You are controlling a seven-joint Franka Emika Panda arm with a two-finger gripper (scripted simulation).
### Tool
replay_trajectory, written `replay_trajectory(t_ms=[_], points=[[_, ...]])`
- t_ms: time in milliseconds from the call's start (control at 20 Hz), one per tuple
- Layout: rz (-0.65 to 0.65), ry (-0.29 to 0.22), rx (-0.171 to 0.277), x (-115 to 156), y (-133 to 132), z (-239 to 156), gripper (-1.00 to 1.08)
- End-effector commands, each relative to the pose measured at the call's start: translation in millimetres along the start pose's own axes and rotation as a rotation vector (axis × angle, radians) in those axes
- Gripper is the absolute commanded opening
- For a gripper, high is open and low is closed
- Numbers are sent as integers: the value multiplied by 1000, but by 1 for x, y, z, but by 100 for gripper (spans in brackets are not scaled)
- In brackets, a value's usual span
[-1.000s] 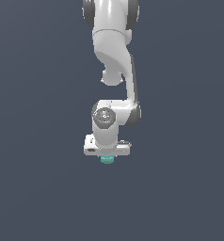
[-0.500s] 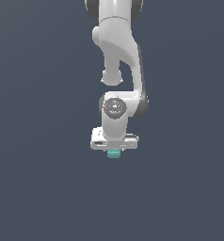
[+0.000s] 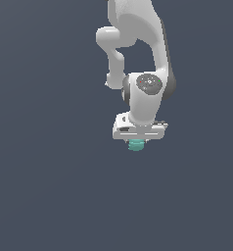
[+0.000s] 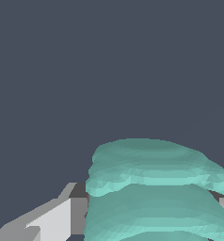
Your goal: Pick up the object and move it to a goal position.
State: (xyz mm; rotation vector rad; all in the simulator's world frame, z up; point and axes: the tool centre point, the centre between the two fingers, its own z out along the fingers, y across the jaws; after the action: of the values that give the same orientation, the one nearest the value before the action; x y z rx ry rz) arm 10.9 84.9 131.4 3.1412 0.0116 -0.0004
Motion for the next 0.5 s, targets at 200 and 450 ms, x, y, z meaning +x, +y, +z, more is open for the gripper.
replay_trajectory(t_ms=[200,450], points=[[0,0,-1,-26,-52,-45,-100],[0,0,-1,-40,-83,-72,-100]])
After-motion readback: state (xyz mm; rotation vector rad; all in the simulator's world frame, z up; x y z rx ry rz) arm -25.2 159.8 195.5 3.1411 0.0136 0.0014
